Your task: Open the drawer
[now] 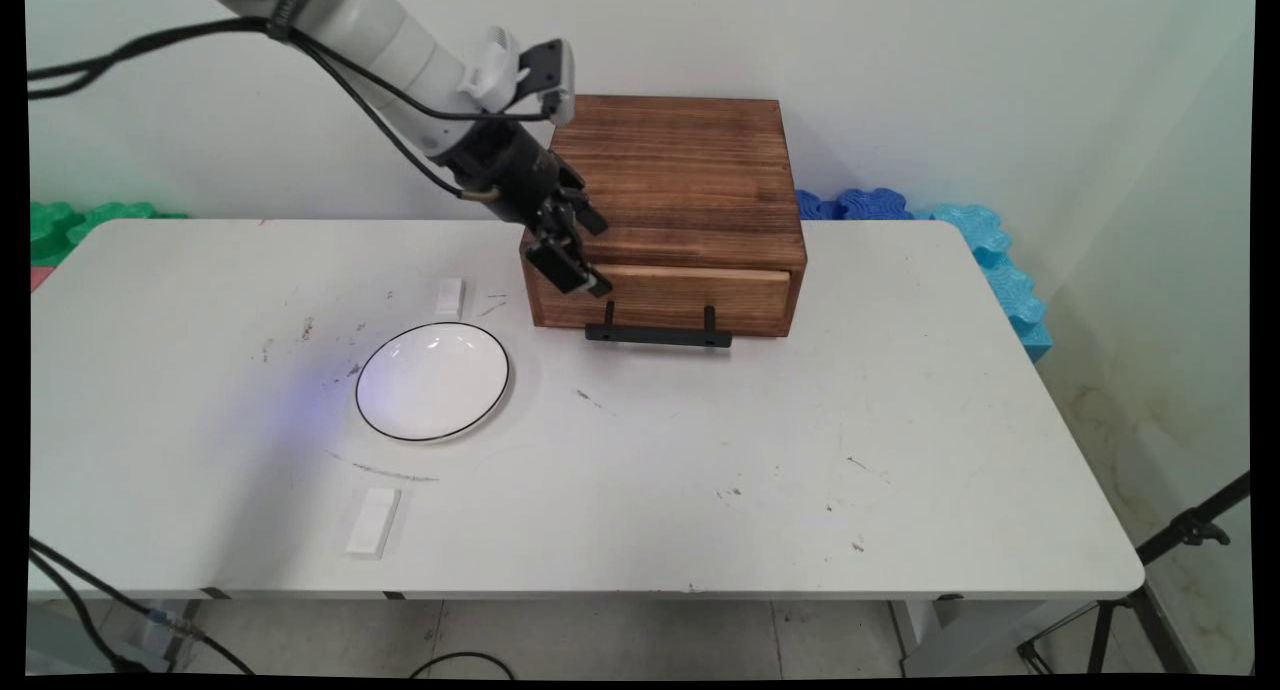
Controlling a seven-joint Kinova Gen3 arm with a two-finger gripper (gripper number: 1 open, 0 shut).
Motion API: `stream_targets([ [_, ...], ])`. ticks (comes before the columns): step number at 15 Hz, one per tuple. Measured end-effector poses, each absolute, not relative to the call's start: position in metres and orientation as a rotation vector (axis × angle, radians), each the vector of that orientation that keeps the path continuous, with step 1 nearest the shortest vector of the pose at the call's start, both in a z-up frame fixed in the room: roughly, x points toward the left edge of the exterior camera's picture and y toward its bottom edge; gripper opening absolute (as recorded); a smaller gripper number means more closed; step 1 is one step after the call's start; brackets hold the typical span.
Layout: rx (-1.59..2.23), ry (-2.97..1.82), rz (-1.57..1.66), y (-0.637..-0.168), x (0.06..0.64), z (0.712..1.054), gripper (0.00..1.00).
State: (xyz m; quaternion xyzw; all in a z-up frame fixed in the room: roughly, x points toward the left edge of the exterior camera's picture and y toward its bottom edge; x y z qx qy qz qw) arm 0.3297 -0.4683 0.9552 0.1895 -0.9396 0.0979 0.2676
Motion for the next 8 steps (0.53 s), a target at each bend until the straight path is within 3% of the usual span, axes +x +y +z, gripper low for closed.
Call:
stream_targets([
  [8,0.503,-2.546,0.265,-0.475,0.302,0.922,1.0],
])
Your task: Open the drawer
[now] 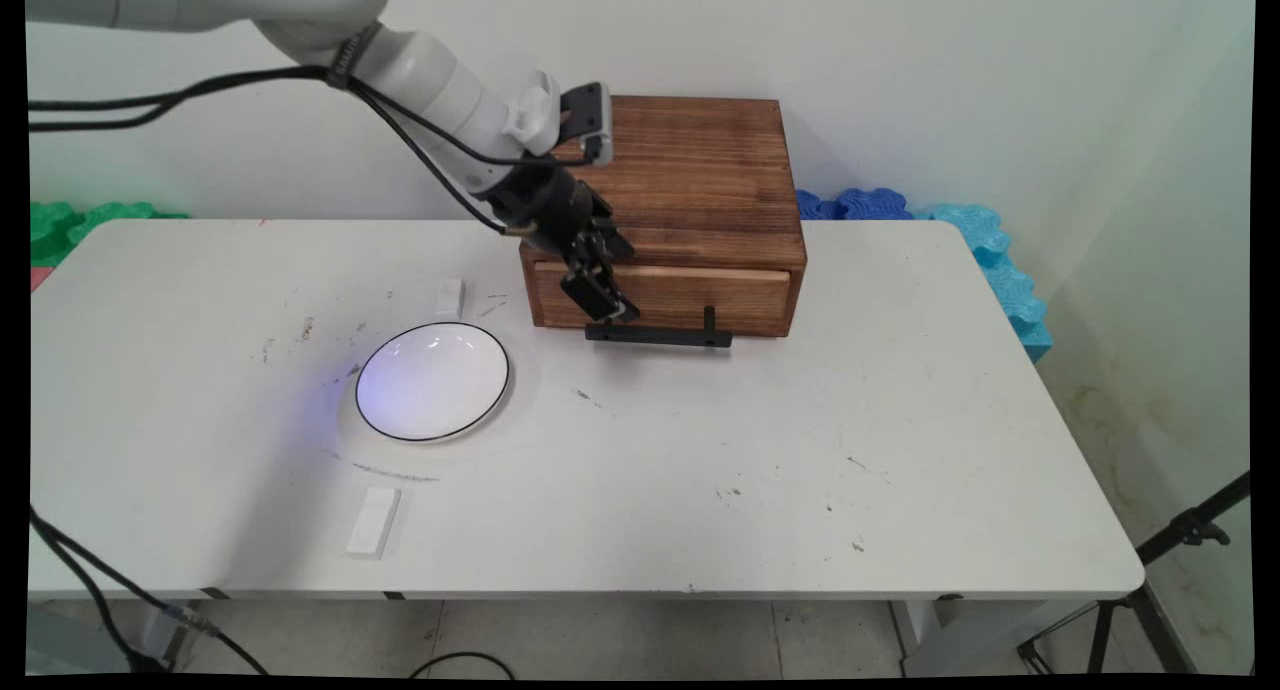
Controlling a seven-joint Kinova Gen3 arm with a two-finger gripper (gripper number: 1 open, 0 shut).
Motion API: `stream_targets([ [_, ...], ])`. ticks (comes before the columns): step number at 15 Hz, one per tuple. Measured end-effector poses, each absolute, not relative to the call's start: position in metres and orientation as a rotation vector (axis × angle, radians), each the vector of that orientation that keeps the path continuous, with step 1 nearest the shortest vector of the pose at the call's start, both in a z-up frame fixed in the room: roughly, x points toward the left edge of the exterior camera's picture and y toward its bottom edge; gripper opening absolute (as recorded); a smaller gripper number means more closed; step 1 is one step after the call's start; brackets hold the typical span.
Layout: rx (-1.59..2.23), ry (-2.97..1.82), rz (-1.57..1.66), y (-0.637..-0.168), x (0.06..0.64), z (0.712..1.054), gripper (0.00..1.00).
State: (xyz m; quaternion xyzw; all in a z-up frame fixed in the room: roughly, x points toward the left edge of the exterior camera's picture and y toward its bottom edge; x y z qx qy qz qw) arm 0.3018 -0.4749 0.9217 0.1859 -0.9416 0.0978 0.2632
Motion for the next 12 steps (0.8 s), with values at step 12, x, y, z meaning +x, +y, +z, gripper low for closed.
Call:
stream_targets([
  [12,0.473,-2.584,0.273,-0.476,0.277,0.876,1.0],
])
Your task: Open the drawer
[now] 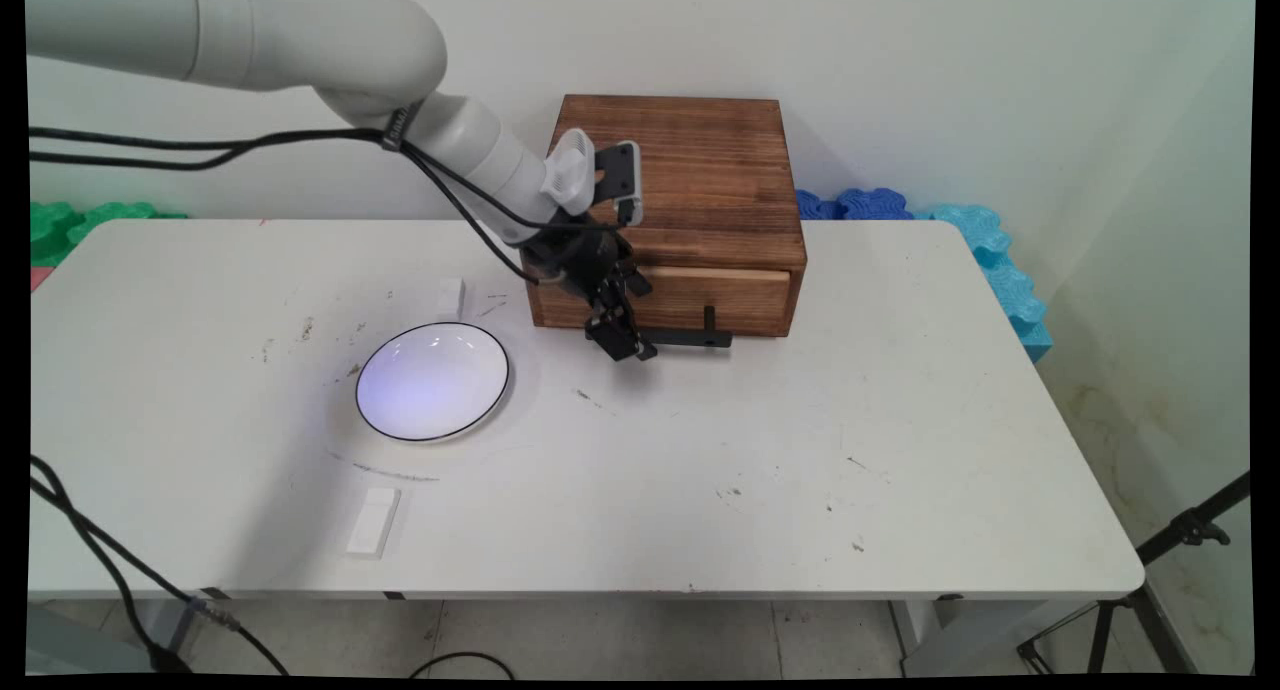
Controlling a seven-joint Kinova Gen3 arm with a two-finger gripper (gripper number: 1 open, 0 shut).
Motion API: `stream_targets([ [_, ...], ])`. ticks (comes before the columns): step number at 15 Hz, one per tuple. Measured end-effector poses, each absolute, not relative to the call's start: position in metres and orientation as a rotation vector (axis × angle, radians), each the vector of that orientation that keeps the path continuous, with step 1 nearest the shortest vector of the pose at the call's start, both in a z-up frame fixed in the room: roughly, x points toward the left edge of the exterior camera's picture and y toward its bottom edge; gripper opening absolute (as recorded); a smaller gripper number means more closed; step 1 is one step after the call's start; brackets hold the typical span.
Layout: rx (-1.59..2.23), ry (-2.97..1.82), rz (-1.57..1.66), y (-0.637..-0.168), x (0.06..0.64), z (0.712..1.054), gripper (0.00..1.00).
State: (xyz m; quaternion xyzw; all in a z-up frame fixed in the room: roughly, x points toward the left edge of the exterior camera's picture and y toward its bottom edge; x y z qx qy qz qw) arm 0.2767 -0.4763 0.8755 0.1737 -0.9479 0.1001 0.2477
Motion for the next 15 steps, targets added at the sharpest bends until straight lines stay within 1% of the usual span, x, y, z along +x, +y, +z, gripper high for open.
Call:
stream_targets([
  [15,0.468,-2.615,0.268,-0.48,0.265,0.833,1.0],
])
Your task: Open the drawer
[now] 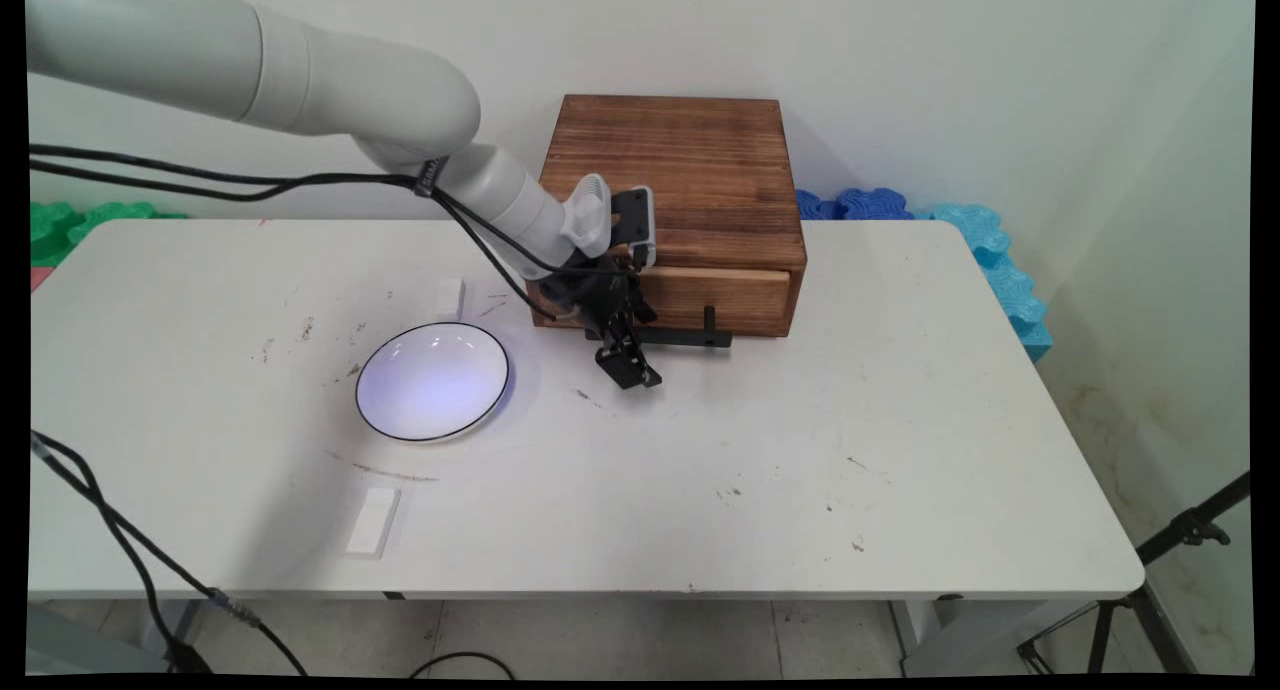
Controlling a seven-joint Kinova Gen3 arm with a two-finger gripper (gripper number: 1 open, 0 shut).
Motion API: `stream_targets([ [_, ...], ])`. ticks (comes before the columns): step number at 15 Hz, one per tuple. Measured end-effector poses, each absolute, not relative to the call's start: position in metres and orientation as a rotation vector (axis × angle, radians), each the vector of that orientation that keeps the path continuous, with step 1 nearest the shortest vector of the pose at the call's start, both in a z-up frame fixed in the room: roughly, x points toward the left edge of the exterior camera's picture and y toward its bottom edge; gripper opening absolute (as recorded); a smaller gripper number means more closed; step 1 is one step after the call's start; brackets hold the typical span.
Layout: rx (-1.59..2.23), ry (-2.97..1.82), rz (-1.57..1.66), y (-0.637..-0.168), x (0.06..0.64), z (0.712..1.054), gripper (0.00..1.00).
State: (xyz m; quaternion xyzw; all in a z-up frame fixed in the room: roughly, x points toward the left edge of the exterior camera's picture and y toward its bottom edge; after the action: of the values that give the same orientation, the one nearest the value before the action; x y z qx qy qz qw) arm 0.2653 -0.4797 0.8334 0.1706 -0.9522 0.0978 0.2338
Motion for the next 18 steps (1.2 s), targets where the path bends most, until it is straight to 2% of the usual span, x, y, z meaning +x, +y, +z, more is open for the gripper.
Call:
stream_targets([
  [8,0.483,-2.619,0.253,-0.472,0.264,0.826,1.0],
  [18,0.472,-2.611,0.232,-0.442,0.257,0.835,1.0],
])
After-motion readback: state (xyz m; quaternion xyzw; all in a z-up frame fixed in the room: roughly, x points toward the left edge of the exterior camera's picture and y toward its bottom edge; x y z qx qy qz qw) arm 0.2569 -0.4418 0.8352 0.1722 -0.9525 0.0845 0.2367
